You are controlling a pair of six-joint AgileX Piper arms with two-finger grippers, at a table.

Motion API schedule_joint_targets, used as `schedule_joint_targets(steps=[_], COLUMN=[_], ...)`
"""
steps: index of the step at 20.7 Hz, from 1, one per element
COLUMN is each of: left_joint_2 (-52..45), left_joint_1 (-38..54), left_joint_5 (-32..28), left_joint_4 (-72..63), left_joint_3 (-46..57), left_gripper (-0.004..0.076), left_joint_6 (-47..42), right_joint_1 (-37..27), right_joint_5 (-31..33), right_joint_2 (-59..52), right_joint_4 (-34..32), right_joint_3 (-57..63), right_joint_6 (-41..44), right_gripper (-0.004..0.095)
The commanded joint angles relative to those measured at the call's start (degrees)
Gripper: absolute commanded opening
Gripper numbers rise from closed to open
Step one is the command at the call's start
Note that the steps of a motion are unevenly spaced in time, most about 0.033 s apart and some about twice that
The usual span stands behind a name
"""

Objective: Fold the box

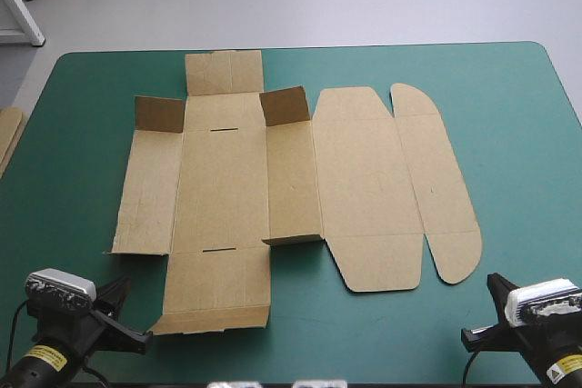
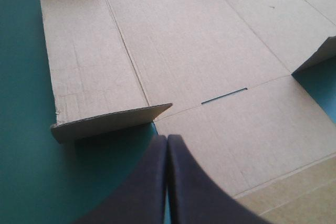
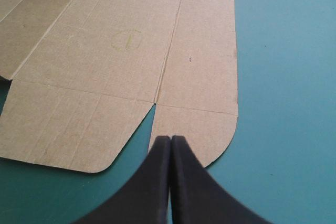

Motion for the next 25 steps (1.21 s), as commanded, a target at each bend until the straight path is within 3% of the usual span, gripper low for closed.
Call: schedule_joint_targets(steps=[1,17,20,23,25], left_joint_2=[0.63,0.63,1.91,7.81,11.62], left_joint_1=[-0.01,-0.01,-0.01,-0.01,-0.01], left_joint_5=[-3.85,-3.85,-3.35,-0.58,0.43], left_joint_4=[-1.0,-1.0,0.41,9.99,14.87], left_joint_3=[-1.46,-1.57,-4.54,-12.86,-17.06], left_gripper=[-0.001,-0.001,-0.001,0.0051,0.0136], left_joint_6=[-0.48,-0.62,-5.66,-11.0,-13.07], right_joint_1=[0.11,0.11,0.11,0.11,0.11], right_joint_5=[-3.7,-3.47,-2.99,-3.43,-4.5], right_joint_2=[1.17,1.17,2.49,8.19,11.27], right_joint_4=[0.24,0.14,-1.08,-4.03,-4.62], right_joint_3=[-1.54,-1.54,-2.89,-7.02,-8.52], right_joint_6=[-0.55,-0.55,-1.31,-1.45,-1.45], right_gripper=[-0.002,-0.002,-0.002,-0.0018,-0.0018])
